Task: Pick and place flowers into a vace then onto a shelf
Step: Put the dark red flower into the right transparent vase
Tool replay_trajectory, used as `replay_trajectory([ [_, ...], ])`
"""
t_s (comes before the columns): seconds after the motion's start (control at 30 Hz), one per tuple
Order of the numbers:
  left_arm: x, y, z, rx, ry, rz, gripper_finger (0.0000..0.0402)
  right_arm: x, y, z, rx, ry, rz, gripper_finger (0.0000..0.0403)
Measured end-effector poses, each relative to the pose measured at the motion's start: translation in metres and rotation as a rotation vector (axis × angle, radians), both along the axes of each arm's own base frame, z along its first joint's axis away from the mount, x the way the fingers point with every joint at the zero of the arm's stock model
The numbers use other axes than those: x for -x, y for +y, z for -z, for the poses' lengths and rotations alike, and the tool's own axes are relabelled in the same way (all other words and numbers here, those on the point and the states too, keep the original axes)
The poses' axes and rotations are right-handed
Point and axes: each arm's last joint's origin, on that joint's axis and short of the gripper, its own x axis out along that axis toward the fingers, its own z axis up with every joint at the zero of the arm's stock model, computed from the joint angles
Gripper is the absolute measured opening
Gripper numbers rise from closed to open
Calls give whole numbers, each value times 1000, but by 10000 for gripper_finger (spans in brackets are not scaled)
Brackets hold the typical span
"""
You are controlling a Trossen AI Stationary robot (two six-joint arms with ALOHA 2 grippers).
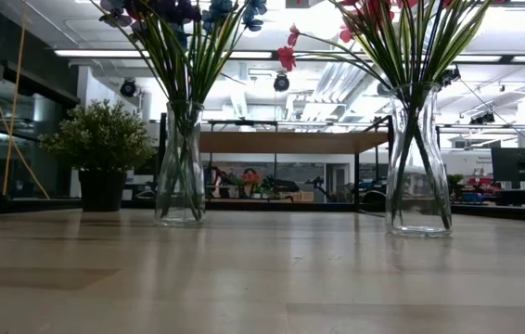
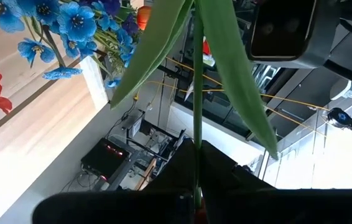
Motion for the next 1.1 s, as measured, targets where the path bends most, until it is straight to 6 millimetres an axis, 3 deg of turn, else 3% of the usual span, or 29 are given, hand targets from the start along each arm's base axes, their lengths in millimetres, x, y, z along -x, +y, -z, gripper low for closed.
replay_trajectory([
  [0.13, 0, 0, 0, -2, -1, 6, 162, 0, 0, 0, 0, 0, 0, 0],
  [0.37, 0, 0, -1, -20, -9, 17, 32, 0, 0, 0, 1, 1, 0, 0],
  [0.77, 0, -1, -1, -52, -11, 41, 32, 0, 0, 0, -21, -14, 5, 3],
  [1.1, 0, 0, 0, -62, -8, 37, 32, 0, 1, 0, -25, -13, -1, 45],
])
